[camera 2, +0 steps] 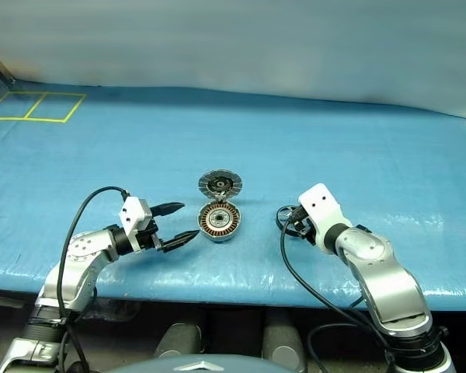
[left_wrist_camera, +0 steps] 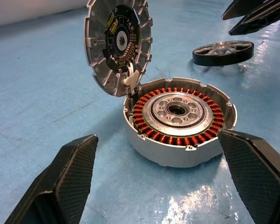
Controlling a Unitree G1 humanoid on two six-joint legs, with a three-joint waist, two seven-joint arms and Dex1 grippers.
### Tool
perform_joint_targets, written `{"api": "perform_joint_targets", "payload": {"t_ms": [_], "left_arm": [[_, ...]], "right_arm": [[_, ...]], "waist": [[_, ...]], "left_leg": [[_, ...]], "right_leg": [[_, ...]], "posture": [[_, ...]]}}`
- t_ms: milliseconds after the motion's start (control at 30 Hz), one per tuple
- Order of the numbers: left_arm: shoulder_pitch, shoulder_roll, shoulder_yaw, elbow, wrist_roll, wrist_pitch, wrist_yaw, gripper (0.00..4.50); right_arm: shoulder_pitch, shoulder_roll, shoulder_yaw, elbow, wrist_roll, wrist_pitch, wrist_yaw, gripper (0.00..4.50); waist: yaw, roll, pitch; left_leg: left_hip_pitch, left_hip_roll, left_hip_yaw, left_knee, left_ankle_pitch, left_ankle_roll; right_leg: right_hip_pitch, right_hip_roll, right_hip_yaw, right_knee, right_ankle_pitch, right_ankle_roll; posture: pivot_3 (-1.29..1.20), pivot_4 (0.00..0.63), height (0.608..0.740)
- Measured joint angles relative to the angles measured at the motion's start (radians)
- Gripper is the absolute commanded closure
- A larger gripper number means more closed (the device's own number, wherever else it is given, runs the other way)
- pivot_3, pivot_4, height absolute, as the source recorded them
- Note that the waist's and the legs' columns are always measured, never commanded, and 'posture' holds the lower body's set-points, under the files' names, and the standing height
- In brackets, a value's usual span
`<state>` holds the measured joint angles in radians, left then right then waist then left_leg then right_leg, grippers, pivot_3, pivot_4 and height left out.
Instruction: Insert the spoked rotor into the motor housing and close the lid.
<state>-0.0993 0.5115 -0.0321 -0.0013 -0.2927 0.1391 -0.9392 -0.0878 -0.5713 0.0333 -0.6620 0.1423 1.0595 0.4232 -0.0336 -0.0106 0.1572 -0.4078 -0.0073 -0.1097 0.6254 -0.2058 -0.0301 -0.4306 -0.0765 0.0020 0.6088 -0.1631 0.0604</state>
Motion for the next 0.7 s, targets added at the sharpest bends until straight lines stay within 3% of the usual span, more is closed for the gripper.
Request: {"api": "perform_joint_targets", "payload": {"t_ms": [167, 267, 433, 467, 700], "left_arm": [[0.002, -0.001, 0.0, 0.0, 0.001, -0.001, 0.001, 0.0], [0.002, -0.003, 0.0, 0.0, 0.002, -0.001, 0.002, 0.0], [0.003, -0.004, 0.0, 0.0, 0.005, -0.002, 0.013, 0.0], [0.005, -0.004, 0.0, 0.0, 0.005, -0.003, 0.015, 0.0], [0.008, -0.003, 0.0, 0.0, 0.007, -0.015, 0.023, 0.0]], "right_arm": [[0.003, -0.015, -0.016, -0.002, 0.011, 0.001, 0.005, 2.33], [0.007, -0.02, -0.012, 0.023, 0.018, -0.002, 0.013, 1.76], [0.017, -0.021, 0.002, 0.037, 0.02, -0.005, 0.005, 0.16], [0.017, -0.021, 0.002, 0.04, 0.02, -0.005, 0.002, 0.04], [0.018, -0.027, 0.024, 0.069, 0.02, -0.009, -0.001, 0.04]], "waist": [[0.002, 0.0, 0.0], [0.002, 0.0, 0.0], [0.004, 0.0, 0.0], [0.005, 0.0, 0.0], [0.007, 0.0, 0.0]], "left_leg": [[-0.001, 0.0, 0.0, 0.001, 0.0, 0.0], [-0.001, 0.0, 0.0, 0.001, 0.0, 0.0], [-0.001, 0.0, 0.0, 0.001, 0.0, 0.0], [-0.001, 0.0, 0.0, 0.001, 0.0, 0.0], [-0.001, 0.0, 0.0, 0.001, 0.0, 0.0]], "right_leg": [[0.0, 0.0, 0.0, 0.0, 0.0, 0.0], [0.0, 0.0, 0.0, 0.0, 0.0, 0.0], [0.0, 0.0, 0.0, 0.0, 0.0, 0.0], [0.0, 0.0, 0.0, 0.0, 0.0, 0.0], [0.0, 0.0, 0.0, 0.0, 0.0, 0.0]], "posture": [[0.0, 0.15, 0.74], [0.0, 0.15, 0.74], [0.0, 0.15, 0.74], [0.0, 0.15, 0.74], [0.0, 0.15, 0.74]]}}
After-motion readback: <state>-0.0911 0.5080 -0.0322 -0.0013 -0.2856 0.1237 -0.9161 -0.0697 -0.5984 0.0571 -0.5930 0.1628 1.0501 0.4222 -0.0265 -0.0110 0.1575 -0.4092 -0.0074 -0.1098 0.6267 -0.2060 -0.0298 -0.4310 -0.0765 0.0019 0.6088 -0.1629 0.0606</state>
